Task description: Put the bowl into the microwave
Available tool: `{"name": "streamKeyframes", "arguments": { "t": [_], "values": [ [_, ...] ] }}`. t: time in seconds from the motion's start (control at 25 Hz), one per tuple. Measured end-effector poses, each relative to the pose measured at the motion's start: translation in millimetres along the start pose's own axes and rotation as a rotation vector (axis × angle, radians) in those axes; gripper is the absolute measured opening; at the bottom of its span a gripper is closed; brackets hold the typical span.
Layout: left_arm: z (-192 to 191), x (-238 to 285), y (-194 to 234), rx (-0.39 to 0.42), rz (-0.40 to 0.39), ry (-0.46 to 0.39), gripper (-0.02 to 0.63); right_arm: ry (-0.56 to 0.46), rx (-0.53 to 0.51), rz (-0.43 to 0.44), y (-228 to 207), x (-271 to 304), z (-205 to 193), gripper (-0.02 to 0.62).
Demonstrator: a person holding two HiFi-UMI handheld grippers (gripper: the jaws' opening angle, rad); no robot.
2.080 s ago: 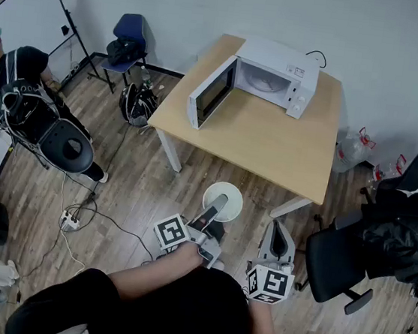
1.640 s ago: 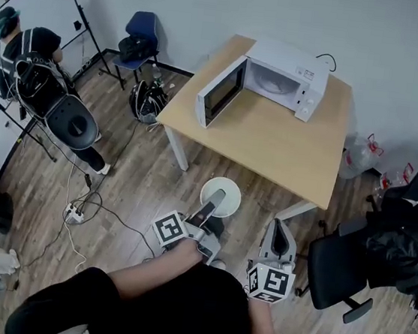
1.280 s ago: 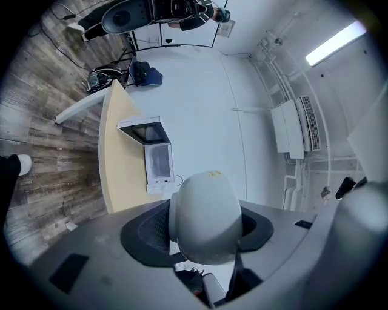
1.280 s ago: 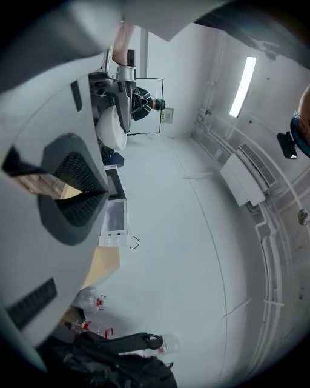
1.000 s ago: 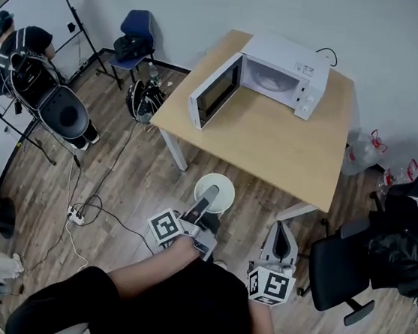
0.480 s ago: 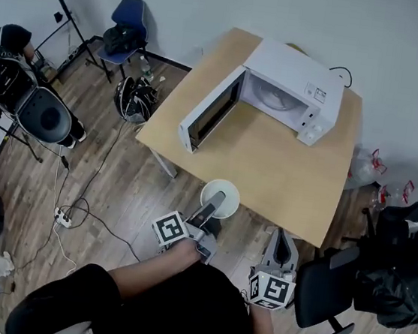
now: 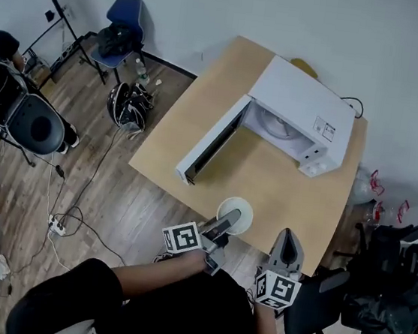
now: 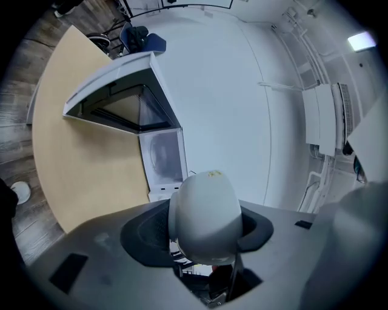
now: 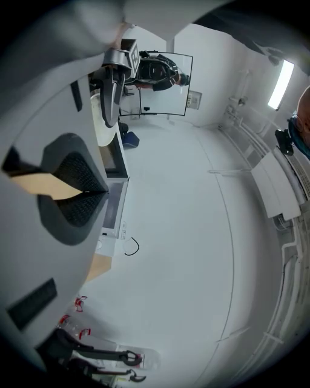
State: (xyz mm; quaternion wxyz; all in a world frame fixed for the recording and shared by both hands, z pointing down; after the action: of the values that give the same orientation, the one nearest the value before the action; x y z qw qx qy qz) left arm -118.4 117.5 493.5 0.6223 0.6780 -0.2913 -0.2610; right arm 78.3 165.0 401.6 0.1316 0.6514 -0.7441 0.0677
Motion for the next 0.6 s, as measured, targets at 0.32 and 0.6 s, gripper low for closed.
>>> {"name": "streamKeyframes", "arguments": {
  "t": [0.32,0.6],
  "values": [
    [31,57,4,-0.001,-0.008,0.061,0.233,0.033,0.017,-0.032,-12,49,17,0.060],
    [42,110,21,0.001,0.006,0.156,0.233,0.026,0.021,-0.099,-34,86,32,0.060]
  ]
}}
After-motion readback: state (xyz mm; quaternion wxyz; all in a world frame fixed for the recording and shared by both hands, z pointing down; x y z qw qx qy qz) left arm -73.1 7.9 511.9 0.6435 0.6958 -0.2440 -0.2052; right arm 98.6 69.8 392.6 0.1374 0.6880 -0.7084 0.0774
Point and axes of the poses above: the fingertips, and each gripper's own axes: x forward along the fingers, y to its left, z out of its top, the point moved 7 cm from there along -x, backward along the fingers, and after that the axes turned 1 degree about z, right-handed, at the moved point
